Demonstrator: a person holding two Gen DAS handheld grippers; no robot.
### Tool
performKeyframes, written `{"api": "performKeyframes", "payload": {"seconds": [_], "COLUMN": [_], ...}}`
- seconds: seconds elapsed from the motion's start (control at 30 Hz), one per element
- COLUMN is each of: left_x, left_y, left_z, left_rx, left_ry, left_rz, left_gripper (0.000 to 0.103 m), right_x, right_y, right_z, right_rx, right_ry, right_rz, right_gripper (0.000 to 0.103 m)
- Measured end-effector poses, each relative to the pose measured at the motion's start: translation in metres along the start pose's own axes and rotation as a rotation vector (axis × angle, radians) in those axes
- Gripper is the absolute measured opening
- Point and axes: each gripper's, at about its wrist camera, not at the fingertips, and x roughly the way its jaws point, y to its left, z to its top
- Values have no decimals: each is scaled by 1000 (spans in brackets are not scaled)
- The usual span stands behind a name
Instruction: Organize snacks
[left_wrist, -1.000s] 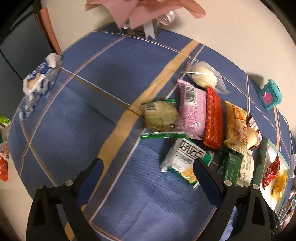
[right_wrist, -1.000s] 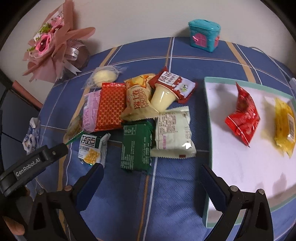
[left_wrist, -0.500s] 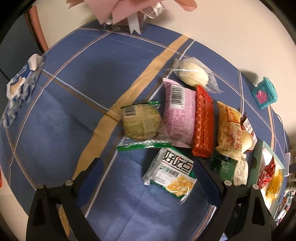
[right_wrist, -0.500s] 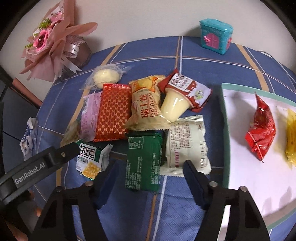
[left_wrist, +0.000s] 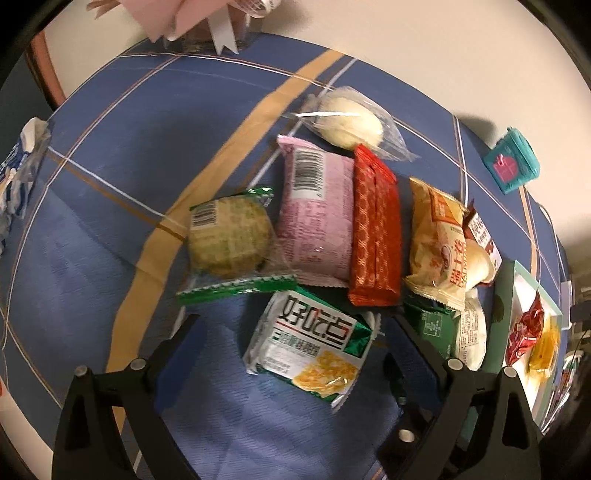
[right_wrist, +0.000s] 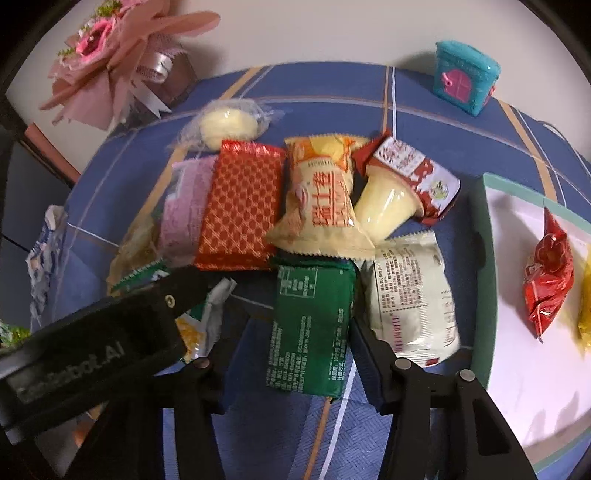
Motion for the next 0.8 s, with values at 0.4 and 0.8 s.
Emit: {"api": "performKeyframes", "payload": {"seconds": [0.4,0.8], "left_x": [28,21], "left_y": [-18,-14], "left_z": [-14,-11], "left_rx": [31,26], "left_ry": [59,25], "left_rz": [52,110], "left_gripper": [88,62], "right_x": [9,6], "right_y": [-4,0], "right_z": [0,-7], "right_rx": [-12,-26], "right_ry": [-3,-18], "right_rz": [-9,-14], "right_gripper": [56,56]}}
